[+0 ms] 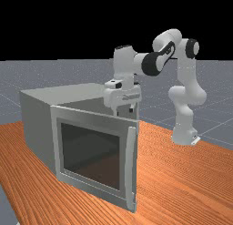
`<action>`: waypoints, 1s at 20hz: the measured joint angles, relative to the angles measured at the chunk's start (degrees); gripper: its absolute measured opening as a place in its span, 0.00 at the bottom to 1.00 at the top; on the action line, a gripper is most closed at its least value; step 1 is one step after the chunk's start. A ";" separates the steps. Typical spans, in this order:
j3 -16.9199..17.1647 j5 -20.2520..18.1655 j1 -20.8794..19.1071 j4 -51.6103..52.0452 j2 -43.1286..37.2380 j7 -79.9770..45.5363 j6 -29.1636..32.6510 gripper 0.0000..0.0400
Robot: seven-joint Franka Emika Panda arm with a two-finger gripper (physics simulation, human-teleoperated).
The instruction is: Close the microwave
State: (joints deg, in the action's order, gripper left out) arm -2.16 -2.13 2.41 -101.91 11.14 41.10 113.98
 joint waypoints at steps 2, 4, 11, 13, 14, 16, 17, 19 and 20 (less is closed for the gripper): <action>-0.59 -0.30 0.76 0.27 0.22 -1.17 0.04 1.00; -1.07 -0.19 1.51 0.59 0.47 -2.37 0.04 1.00; -1.28 1.70 2.56 2.95 -0.27 -4.29 -2.68 1.00; -1.24 1.67 2.61 4.69 0.44 -4.77 -3.96 1.00; -1.32 0.96 2.43 6.06 1.39 -3.81 -4.24 1.00; -1.39 0.20 2.19 9.91 4.11 -3.24 -5.23 1.00; -1.38 0.29 2.15 12.19 5.69 -3.22 -5.92 1.00; -1.03 1.66 2.51 16.35 8.52 -4.51 -7.38 1.00; -1.04 1.87 2.44 15.81 8.52 -3.88 -5.38 1.00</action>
State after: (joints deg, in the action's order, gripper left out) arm -3.20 -0.25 4.85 -86.10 19.66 37.22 108.59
